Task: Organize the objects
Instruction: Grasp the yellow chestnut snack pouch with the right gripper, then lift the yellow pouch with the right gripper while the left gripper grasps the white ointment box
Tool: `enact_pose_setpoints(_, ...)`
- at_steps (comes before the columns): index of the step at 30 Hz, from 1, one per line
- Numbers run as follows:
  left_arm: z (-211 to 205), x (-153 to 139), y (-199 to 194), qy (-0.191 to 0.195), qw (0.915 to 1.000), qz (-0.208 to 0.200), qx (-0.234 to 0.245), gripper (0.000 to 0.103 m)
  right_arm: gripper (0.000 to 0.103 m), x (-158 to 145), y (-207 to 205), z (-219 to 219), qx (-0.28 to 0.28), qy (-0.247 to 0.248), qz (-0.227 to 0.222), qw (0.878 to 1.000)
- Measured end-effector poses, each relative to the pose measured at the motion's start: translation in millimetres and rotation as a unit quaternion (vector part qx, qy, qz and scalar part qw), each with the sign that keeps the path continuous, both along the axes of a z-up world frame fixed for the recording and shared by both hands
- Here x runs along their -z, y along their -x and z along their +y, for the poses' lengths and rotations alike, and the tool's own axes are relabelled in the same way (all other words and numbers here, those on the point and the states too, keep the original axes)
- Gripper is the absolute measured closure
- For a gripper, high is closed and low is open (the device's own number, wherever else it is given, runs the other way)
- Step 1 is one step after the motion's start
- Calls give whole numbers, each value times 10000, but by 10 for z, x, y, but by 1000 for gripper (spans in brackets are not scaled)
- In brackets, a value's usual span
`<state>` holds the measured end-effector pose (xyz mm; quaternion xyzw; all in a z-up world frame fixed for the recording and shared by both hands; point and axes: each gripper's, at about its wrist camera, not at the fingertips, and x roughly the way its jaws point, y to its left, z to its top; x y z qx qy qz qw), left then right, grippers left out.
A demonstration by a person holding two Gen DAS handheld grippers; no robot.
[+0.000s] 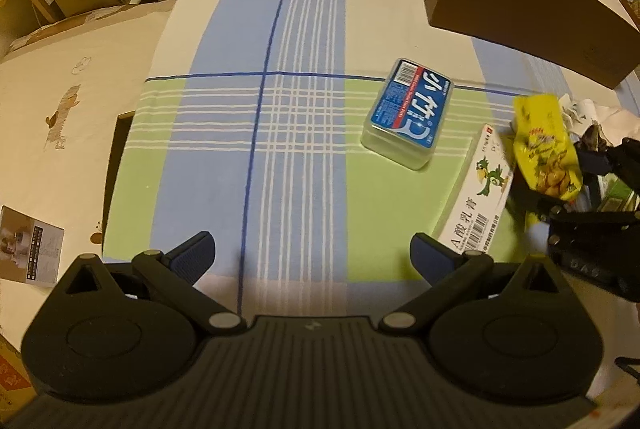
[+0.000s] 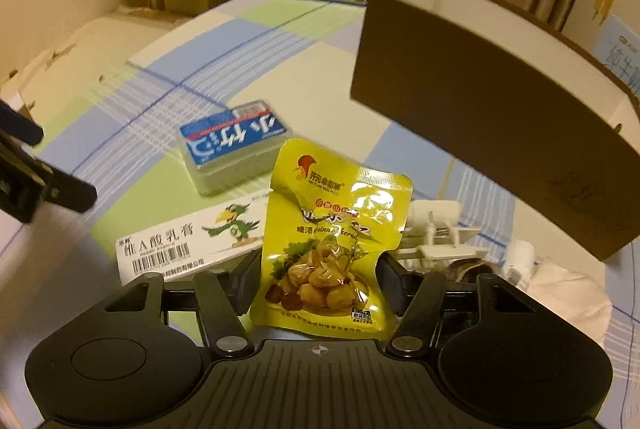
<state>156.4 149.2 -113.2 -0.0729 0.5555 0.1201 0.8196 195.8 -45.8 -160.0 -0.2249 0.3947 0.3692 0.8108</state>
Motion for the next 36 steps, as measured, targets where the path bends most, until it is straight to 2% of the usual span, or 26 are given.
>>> enact_pose_setpoints(6, -123, -23, -59, 94, 9996, -75, 270, 1, 46, -264, -53, -199, 283, -361, -10, 9989)
enact_pose_setpoints(11, -346, -25, -134, 179, 9967, -220, 766, 1, 46, -515, -86, -456, 660, -628, 13, 9958)
enact_pose_setpoints(16, -590, 94, -255, 232, 9917, -237, 1241, 2, 46, -694, -76, -744, 1015, -756, 22, 9920)
enact_pose_setpoints(23, -838, 293, -417, 64, 9846, -151, 1738, 20, 46, -831, -37, -1210, 1540, -825, 26, 9846)
enact_pose_setpoints(25, -888, 327, -450, 8, 9831, -131, 1827, 34, 46, -858, -29, -1335, 1664, -822, 28, 9826)
enact_pose_setpoints(32, -1024, 356, -561, -26, 9823, -134, 1868, 44, 46, -895, -33, -1641, 1871, -839, 65, 9787)
enact_pose_setpoints(34, -1062, 369, -591, -20, 9825, -119, 1861, 56, 46, -907, -40, -1709, 1884, -851, 70, 9784)
enact_pose_setpoints(36, -1083, 365, -605, -7, 9838, -137, 1786, 64, 46, -917, -49, -1776, 1871, -862, 76, 9785)
